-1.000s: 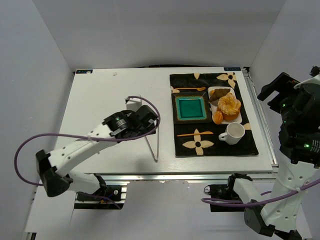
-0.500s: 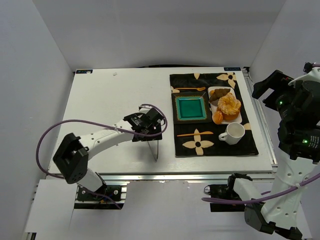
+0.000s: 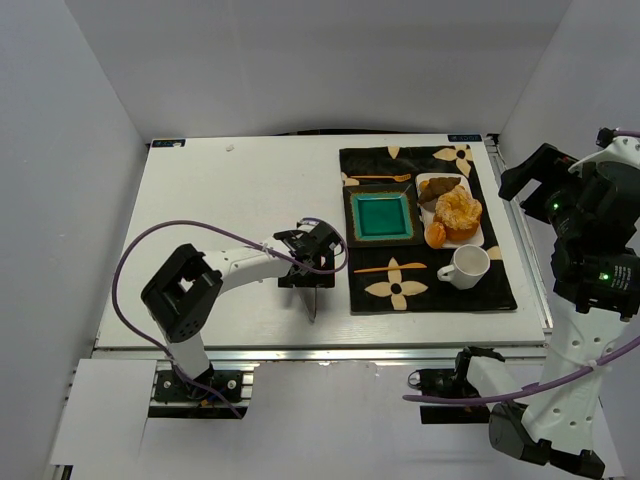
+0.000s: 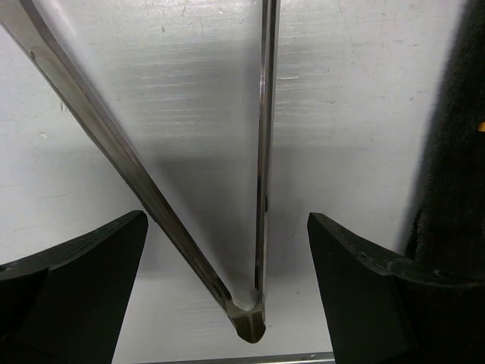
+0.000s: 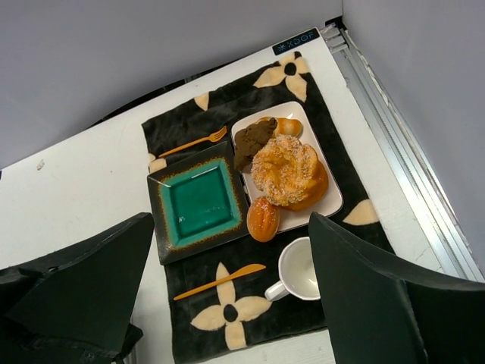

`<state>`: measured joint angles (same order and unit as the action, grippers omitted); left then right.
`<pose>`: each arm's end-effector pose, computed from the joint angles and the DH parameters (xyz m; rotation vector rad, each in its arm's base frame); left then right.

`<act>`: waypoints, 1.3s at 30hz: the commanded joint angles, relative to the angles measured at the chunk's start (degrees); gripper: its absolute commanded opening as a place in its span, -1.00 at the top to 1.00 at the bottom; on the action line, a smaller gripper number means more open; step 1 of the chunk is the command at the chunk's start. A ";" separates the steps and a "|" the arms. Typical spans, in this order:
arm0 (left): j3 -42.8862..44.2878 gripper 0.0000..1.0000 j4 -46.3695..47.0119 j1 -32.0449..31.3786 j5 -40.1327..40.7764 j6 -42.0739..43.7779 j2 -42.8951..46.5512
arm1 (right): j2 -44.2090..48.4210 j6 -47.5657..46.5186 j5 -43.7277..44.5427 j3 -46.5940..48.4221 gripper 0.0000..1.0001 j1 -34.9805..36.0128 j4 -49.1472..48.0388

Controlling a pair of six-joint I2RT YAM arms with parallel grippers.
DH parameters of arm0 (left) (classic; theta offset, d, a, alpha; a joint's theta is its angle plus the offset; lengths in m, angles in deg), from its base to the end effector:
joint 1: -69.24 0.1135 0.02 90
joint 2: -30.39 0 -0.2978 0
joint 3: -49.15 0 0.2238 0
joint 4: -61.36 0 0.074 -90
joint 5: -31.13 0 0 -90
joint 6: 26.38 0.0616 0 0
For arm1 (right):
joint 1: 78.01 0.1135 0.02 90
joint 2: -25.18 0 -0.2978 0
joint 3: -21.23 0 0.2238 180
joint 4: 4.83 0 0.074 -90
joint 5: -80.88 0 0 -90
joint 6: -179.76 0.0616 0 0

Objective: Place the bread

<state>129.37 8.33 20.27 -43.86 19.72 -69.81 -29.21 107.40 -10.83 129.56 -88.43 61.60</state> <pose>0.2235 -0.2325 0.2025 0.0675 2.7488 -0.0479 0.1092 -0.0182 0.5072 0.4132 1.7419 0.1171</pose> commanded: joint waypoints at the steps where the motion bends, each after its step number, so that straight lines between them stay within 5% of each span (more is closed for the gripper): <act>1: 0.82 -0.96 -0.32 -0.07 1.60 -0.48 1.15 | 1.13 -0.95 0.22 -0.75 -0.79 0.22 -2.27; 17: 8.28 -0.96 -7.69 0.02 4.94 -10.41 -6.58 | 0.78 -0.95 0.92 -1.37 -0.79 0.22 -2.09; 30: 6.27 -0.96 -11.13 0.28 7.14 -13.93 -5.27 | 1.48 -0.69 1.36 -3.47 -0.79 0.22 -2.00; 39: 4.15 -0.60 -9.90 0.98 6.44 -14.81 -4.21 | 1.92 -0.42 1.28 -3.83 -0.79 0.13 -2.09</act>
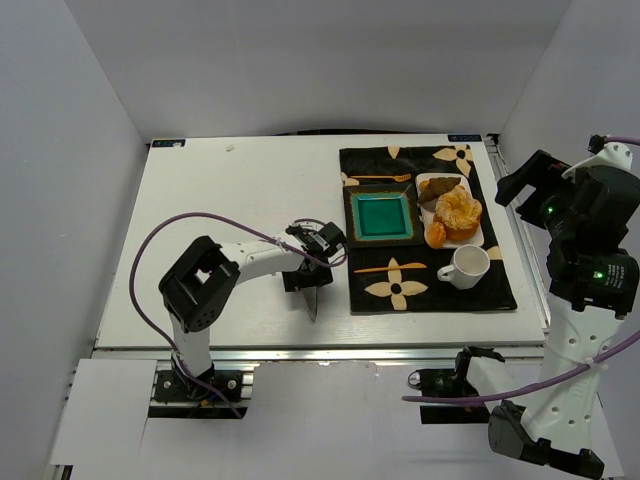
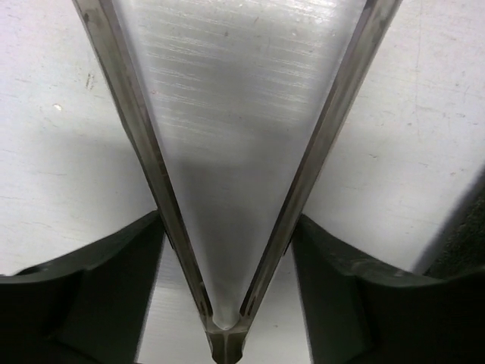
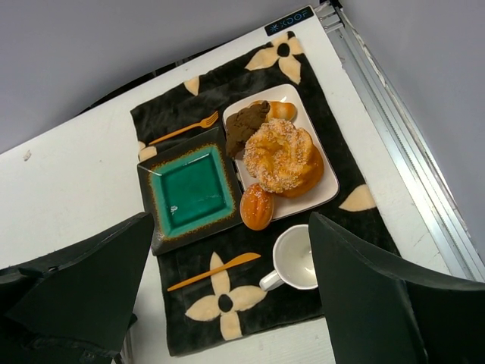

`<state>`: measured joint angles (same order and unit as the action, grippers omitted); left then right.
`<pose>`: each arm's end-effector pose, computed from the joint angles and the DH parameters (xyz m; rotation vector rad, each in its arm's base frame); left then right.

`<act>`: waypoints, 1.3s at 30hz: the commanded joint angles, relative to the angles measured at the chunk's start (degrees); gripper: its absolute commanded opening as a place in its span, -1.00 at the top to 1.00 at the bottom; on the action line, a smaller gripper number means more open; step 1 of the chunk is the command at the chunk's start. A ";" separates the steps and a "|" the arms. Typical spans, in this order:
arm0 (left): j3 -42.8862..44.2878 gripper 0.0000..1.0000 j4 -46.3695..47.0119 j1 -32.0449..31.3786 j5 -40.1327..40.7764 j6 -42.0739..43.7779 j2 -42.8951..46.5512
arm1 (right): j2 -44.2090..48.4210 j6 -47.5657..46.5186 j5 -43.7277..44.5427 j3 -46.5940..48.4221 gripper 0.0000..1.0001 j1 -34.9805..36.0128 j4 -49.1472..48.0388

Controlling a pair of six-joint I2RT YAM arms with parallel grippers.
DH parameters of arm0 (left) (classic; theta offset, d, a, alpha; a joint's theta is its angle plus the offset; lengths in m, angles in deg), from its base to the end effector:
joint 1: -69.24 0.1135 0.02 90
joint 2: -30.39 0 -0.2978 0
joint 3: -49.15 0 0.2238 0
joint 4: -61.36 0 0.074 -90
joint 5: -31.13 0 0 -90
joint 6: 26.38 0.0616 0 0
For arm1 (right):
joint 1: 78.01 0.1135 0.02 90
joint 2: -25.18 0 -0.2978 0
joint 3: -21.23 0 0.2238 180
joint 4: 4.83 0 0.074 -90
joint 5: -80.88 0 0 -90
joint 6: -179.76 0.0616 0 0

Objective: Place the bread

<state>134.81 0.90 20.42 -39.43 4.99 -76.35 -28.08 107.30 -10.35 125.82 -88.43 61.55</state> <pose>0.2354 -0.2379 0.1875 -0.2727 2.7663 0.1160 0.1110 -0.0191 0.4917 0.4286 1.7840 0.1070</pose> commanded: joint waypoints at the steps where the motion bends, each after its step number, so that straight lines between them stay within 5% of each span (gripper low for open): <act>1: -1.29 -0.49 -2.38 0.83 2.18 -0.08 2.76 | 0.87 -0.23 0.80 -0.18 -0.79 0.13 -1.96; 3: -1.46 -0.14 -2.47 0.92 2.44 -0.08 3.03 | 1.05 -0.31 0.71 -0.35 -0.79 0.22 -1.96; 5: -0.85 -0.03 -3.16 1.00 2.62 0.53 3.38 | 1.22 -0.31 0.71 -0.53 -0.79 0.22 -2.05; 12: 12.73 -0.04 -11.60 1.09 8.76 5.80 4.43 | 1.57 -0.40 0.97 -0.44 -0.79 0.22 -2.22; 18: 28.84 -0.03 -17.23 1.09 5.35 16.35 2.94 | 1.66 0.04 3.43 0.09 -0.79 0.22 -3.01; 28: 43.45 0.09 -11.28 1.09 -15.54 35.67 1.45 | 0.87 0.39 5.28 2.81 -0.79 0.13 -4.33; 34: 42.66 0.04 -1.25 0.57 -32.34 33.15 -1.18 | 0.52 -0.22 6.42 3.95 -0.79 0.22 -4.42; 39: 43.27 0.04 0.34 -1.37 -35.96 32.44 -3.39 | 0.96 -0.58 8.00 3.95 -0.79 0.13 -4.33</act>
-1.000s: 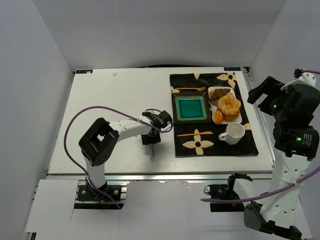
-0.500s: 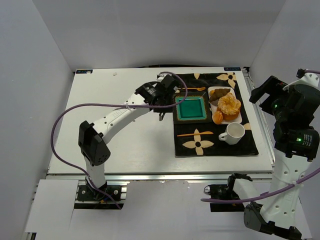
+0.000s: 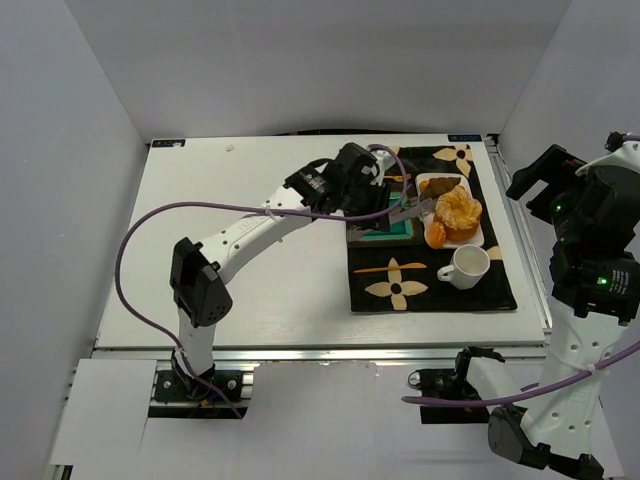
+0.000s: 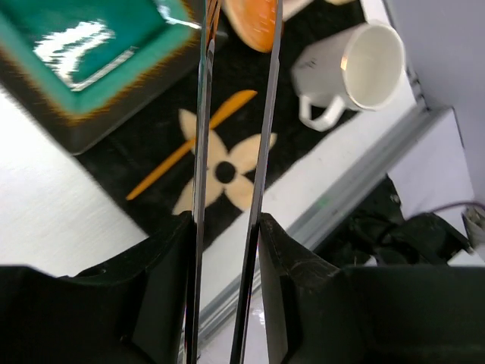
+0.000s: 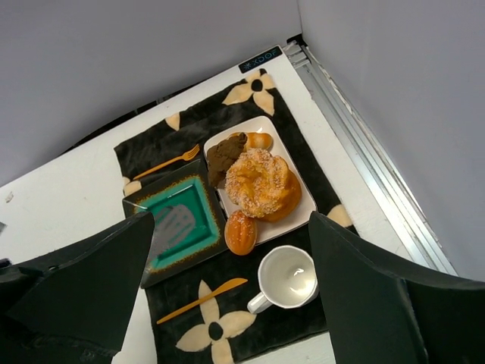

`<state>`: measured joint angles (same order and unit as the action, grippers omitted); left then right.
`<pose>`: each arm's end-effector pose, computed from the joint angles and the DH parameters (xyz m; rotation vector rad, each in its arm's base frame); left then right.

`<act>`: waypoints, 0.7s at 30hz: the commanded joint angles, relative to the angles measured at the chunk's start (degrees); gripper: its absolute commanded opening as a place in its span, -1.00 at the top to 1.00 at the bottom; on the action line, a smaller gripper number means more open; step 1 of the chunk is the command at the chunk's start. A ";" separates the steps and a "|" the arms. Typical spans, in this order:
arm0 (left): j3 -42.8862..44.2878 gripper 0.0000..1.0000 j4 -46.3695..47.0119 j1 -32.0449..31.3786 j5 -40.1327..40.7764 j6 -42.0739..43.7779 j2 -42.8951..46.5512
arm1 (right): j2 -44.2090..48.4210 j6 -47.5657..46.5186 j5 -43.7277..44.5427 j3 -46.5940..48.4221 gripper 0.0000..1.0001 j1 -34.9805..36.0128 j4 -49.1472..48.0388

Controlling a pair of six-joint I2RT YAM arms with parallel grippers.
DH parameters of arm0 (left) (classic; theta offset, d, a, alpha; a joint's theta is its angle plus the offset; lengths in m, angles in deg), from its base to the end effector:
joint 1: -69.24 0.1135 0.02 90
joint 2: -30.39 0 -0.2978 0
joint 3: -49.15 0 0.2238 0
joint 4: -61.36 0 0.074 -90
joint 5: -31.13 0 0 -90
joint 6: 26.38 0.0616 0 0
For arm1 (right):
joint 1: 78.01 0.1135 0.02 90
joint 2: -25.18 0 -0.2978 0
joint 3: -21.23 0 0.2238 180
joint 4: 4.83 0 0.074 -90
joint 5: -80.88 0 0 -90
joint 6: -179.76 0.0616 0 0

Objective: Place the bread

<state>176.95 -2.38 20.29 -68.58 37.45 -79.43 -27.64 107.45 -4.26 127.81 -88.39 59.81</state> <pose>0.2731 -0.3295 0.3662 0.5815 2.4471 -0.7921 0.1026 -0.0241 0.5057 0.4864 1.6915 0.0181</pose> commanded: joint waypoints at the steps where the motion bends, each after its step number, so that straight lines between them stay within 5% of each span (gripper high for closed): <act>1: 1.22 0.04 4.15 -1.67 -7.24 -0.28 -0.57 | 0.52 -0.90 1.90 2.05 -0.79 0.09 -2.32; 21: 0.69 -0.02 4.24 -4.23 0.49 -1.07 -3.82 | 1.58 -1.43 2.43 1.61 -0.79 0.18 -0.92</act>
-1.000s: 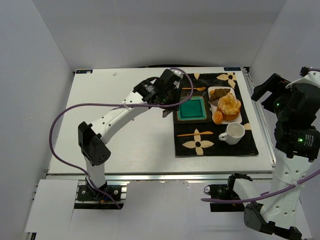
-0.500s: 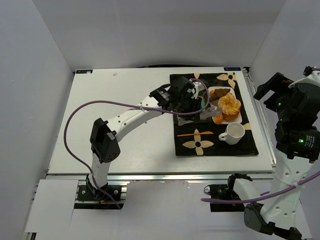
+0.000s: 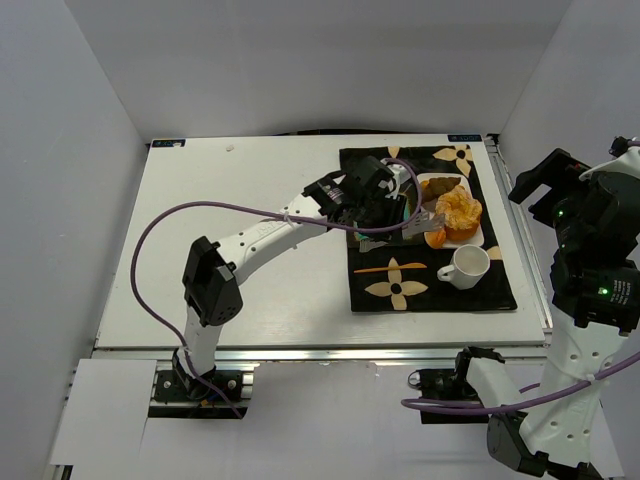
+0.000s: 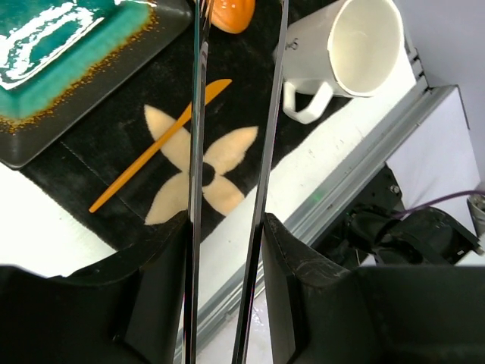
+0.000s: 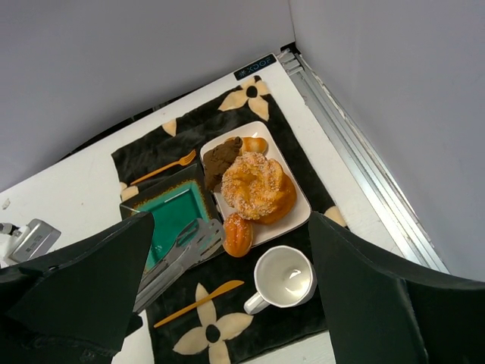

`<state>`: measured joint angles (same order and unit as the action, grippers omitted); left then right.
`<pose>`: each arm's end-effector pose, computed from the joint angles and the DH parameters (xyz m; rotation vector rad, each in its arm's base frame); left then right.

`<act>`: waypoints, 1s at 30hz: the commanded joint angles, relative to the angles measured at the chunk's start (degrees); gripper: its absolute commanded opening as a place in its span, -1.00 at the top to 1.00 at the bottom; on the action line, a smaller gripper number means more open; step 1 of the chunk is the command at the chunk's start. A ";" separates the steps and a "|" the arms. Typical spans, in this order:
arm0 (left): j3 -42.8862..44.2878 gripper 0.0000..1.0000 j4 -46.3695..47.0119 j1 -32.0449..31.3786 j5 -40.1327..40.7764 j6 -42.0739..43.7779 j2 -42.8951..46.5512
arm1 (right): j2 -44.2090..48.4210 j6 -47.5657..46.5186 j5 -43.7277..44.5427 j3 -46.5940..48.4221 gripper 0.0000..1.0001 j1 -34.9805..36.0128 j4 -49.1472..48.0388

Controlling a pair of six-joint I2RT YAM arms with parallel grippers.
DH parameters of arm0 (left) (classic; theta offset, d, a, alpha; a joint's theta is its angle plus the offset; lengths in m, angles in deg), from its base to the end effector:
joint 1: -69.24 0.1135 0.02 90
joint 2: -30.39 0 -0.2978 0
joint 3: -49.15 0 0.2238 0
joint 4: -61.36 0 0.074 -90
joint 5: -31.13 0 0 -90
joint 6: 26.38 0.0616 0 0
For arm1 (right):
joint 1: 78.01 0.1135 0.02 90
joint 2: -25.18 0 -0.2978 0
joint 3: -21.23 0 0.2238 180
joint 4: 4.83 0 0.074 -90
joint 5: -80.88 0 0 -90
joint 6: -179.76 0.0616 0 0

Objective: Place the bread

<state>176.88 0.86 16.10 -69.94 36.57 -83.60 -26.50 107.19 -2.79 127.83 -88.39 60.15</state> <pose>0.2608 -0.3676 0.3408 0.6724 2.4673 -0.8417 0.0943 -0.0242 0.5067 0.4974 1.6729 -0.0064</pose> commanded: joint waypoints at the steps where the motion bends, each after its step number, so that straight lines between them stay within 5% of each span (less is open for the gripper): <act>1: 0.67 -0.02 1.09 -0.12 1.84 -0.20 0.18 | 0.53 -1.08 0.97 1.42 -0.79 0.18 -1.27; 30: -0.21 -0.07 3.46 -1.17 -1.06 -2.66 -5.18 | 1.32 -1.70 0.62 -0.78 -0.79 0.09 -1.35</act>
<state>176.82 2.58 15.31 -69.59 34.39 -90.14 -25.76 106.33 -2.81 127.57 -88.39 60.24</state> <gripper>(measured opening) 0.538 0.895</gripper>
